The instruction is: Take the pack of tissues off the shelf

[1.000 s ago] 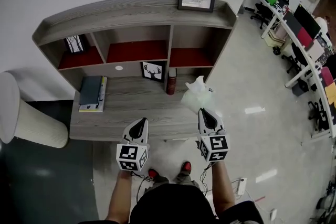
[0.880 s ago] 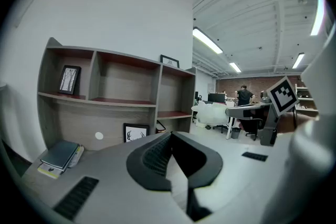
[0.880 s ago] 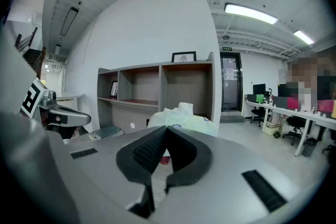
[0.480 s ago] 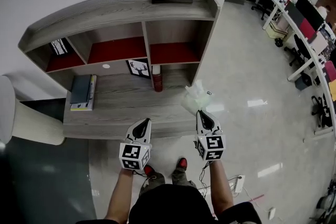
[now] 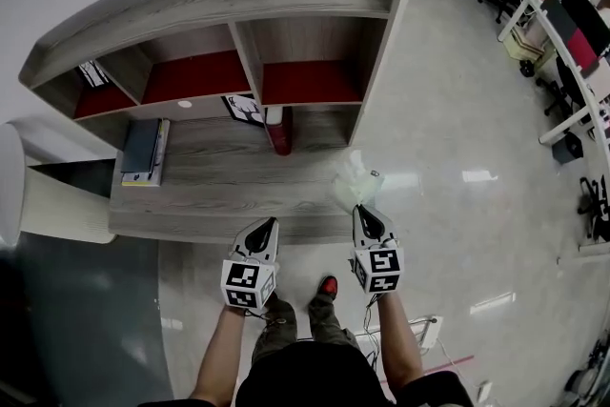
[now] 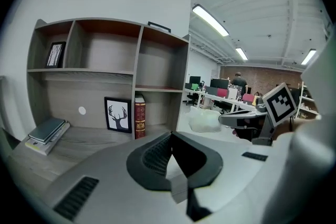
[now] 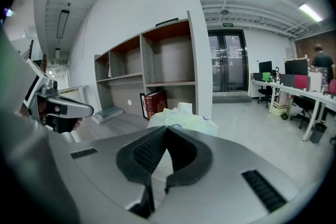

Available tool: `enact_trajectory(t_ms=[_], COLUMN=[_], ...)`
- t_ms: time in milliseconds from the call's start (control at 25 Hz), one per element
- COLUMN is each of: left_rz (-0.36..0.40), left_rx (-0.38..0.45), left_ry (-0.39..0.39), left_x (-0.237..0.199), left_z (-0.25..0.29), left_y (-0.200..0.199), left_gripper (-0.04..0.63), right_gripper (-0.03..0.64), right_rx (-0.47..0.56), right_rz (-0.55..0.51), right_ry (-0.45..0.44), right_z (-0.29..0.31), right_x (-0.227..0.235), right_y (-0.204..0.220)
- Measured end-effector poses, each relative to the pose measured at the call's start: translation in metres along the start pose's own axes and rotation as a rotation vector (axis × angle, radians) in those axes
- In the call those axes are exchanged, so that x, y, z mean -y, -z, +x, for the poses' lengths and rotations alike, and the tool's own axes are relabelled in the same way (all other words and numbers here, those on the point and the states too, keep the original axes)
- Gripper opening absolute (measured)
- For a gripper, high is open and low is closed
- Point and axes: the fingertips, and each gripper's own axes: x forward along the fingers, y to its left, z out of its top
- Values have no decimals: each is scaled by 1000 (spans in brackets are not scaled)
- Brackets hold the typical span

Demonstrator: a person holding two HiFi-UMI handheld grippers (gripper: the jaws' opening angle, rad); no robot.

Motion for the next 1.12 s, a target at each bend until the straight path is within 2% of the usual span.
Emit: enact_trajectory(t_ms=[480,840,1120], left_rz=[-51,-61,-69], left_rx=[-97,-119,-140], left_ry=[-40,-27,-51], left_x=[8,22,16], left_z=[31,54,54], left_y=[50,57,66], left_gripper=[6,6,6], right_gripper=[28,28,29], right_rx=[-103,-167,-189], right_rz=[44,56,66], right_ry=[-69,-83,-99], right_z=[40,55,61], right_x=[11,18,17], right_y=[68,106,124])
